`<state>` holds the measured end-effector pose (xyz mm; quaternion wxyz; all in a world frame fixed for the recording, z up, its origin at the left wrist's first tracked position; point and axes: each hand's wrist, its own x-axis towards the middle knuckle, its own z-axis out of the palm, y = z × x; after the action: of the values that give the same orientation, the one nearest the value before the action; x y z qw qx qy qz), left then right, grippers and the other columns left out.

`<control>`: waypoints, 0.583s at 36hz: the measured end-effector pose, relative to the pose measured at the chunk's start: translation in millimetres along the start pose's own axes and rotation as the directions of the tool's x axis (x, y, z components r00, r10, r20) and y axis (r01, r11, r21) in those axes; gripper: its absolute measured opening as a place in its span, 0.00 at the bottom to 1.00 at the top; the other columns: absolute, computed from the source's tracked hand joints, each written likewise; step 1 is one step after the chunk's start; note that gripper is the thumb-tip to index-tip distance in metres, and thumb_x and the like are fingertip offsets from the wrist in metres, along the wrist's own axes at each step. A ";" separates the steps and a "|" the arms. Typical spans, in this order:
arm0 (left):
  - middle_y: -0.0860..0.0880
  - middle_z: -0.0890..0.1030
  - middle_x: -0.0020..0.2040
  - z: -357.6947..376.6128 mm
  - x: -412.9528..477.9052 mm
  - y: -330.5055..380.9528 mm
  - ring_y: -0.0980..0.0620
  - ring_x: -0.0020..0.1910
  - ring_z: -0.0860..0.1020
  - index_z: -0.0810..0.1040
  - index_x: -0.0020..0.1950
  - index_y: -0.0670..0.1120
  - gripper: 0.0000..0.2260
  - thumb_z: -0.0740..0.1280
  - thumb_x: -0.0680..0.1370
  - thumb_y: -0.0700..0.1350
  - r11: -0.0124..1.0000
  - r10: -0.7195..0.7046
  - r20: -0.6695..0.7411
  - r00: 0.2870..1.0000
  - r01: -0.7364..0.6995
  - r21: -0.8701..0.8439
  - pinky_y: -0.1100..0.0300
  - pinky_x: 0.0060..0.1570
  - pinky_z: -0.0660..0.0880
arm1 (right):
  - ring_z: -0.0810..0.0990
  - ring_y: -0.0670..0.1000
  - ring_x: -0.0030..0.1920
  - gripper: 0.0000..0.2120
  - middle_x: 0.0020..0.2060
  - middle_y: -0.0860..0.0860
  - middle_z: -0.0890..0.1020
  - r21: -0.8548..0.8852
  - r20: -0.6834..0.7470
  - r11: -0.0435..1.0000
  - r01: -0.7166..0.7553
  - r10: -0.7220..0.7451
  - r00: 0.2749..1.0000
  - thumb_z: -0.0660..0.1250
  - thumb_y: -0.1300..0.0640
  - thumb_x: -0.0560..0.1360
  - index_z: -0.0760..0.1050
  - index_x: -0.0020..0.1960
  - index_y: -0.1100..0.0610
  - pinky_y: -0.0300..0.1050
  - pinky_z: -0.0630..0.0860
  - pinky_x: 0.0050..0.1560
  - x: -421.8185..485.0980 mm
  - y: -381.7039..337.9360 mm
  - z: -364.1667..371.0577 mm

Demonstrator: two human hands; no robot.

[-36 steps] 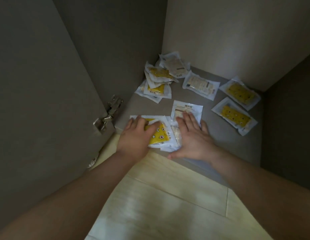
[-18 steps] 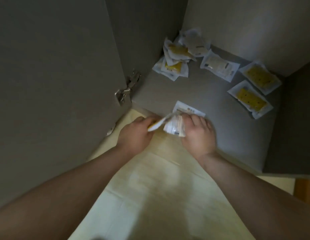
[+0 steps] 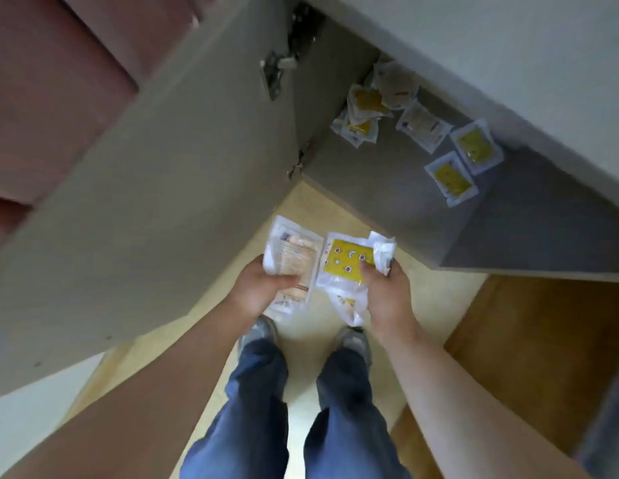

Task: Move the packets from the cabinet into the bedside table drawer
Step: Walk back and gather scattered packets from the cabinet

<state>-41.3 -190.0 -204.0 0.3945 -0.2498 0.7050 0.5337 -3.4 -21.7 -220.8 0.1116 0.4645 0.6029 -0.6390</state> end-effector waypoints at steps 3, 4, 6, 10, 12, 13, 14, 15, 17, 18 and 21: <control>0.43 0.83 0.44 -9.5 -67.4 19.6 0.52 0.35 0.82 0.79 0.54 0.38 0.11 0.67 0.73 0.31 0.994 -0.013 -0.009 1.000 0.012 -0.108 0.61 0.37 0.79 | 0.81 0.53 0.44 0.08 0.43 0.52 0.82 0.070 0.075 0.996 -0.051 0.045 0.996 0.62 0.65 0.78 0.75 0.47 0.54 0.46 0.77 0.48 -62.6 -28.8 -12.5; 0.43 0.83 0.44 -11.9 -88.1 25.6 0.51 0.35 0.82 0.79 0.54 0.38 0.10 0.67 0.73 0.32 0.992 -0.022 -0.028 0.999 0.018 -0.126 0.61 0.37 0.79 | 0.81 0.52 0.43 0.08 0.43 0.51 0.82 0.072 0.103 0.996 -0.061 0.054 0.993 0.62 0.65 0.78 0.75 0.47 0.54 0.45 0.77 0.47 -82.0 -39.2 -16.3; 0.41 0.83 0.47 -13.9 -126.6 35.7 0.48 0.39 0.82 0.79 0.54 0.37 0.09 0.67 0.74 0.33 0.989 -0.032 -0.076 0.997 0.021 -0.144 0.58 0.41 0.79 | 0.82 0.50 0.42 0.07 0.42 0.50 0.83 0.054 0.153 0.996 -0.064 0.055 0.987 0.62 0.64 0.78 0.75 0.49 0.53 0.44 0.78 0.43 -116.7 -59.7 -23.2; 0.43 0.83 0.48 -8.0 -188.8 54.0 0.46 0.44 0.81 0.79 0.52 0.42 0.08 0.68 0.74 0.35 0.986 -0.011 -0.182 0.983 -0.019 -0.163 0.55 0.45 0.78 | 0.82 0.50 0.41 0.06 0.42 0.49 0.83 0.020 0.231 1.000 -0.014 0.009 0.973 0.62 0.63 0.78 0.74 0.49 0.53 0.43 0.77 0.39 -163.7 -95.9 -37.5; 0.47 0.83 0.48 -8.3 -220.3 61.3 0.49 0.46 0.81 0.77 0.51 0.47 0.07 0.68 0.75 0.37 0.986 0.014 -0.267 0.963 -0.058 -0.156 0.54 0.49 0.77 | 0.82 0.49 0.41 0.07 0.41 0.48 0.83 0.002 0.282 1.000 0.023 -0.023 0.959 0.62 0.64 0.78 0.74 0.47 0.53 0.42 0.78 0.39 -188.8 -114.4 -42.5; 0.49 0.82 0.49 -8.5 -236.4 63.4 0.49 0.47 0.81 0.76 0.52 0.47 0.08 0.68 0.75 0.39 0.988 0.028 -0.318 0.948 -0.074 -0.135 0.53 0.50 0.77 | 0.82 0.49 0.41 0.08 0.41 0.48 0.83 -0.016 0.308 0.999 0.043 -0.036 0.951 0.62 0.64 0.78 0.75 0.47 0.52 0.41 0.77 0.39 -202.1 -122.8 -44.9; 0.49 0.82 0.48 -8.8 -251.9 65.8 0.49 0.47 0.80 0.75 0.52 0.47 0.08 0.68 0.75 0.41 0.991 0.042 -0.372 0.927 -0.086 -0.103 0.52 0.51 0.76 | 0.82 0.48 0.41 0.08 0.40 0.47 0.83 -0.034 0.338 0.997 0.065 -0.050 0.940 0.61 0.64 0.78 0.75 0.46 0.52 0.40 0.77 0.39 -215.5 -130.4 -47.0; 0.49 0.81 0.47 -9.2 -268.4 68.3 0.48 0.46 0.80 0.74 0.51 0.47 0.07 0.68 0.75 0.42 0.993 0.061 -0.428 0.902 -0.097 -0.064 0.52 0.50 0.76 | 0.81 0.48 0.41 0.09 0.40 0.47 0.83 -0.048 0.366 0.995 0.085 -0.062 0.928 0.61 0.64 0.78 0.75 0.46 0.52 0.39 0.77 0.40 -229.3 -138.0 -48.3; 0.47 0.79 0.41 -11.0 -299.9 72.0 0.45 0.40 0.77 0.70 0.45 0.46 0.05 0.66 0.75 0.44 0.994 0.098 -0.532 0.841 -0.110 0.008 0.53 0.42 0.74 | 0.81 0.48 0.42 0.09 0.40 0.47 0.82 -0.073 0.424 0.989 0.126 -0.083 0.902 0.62 0.65 0.78 0.75 0.46 0.52 0.40 0.77 0.44 -256.0 -150.5 -48.9; 0.47 0.77 0.39 -12.5 -314.4 73.0 0.45 0.37 0.75 0.66 0.42 0.47 0.07 0.64 0.76 0.44 0.992 0.117 -0.575 0.809 -0.119 0.035 0.53 0.38 0.72 | 0.81 0.48 0.42 0.10 0.39 0.46 0.82 -0.086 0.455 0.986 0.142 -0.088 0.886 0.62 0.65 0.77 0.75 0.45 0.52 0.41 0.76 0.45 -268.2 -154.5 -48.2; 0.51 0.74 0.34 -22.1 -357.5 73.8 0.50 0.32 0.71 0.60 0.37 0.51 0.13 0.63 0.77 0.44 0.983 0.181 -0.676 0.714 -0.156 0.098 0.57 0.29 0.65 | 0.80 0.49 0.42 0.09 0.38 0.47 0.82 -0.112 0.536 0.979 0.171 -0.085 0.840 0.63 0.65 0.76 0.76 0.47 0.52 0.42 0.74 0.46 -306.0 -161.9 -39.9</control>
<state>96.8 -213.1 133.9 0.0620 -0.3564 0.8291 0.4262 67.5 -74.4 116.3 0.2657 0.2192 0.6265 -0.6992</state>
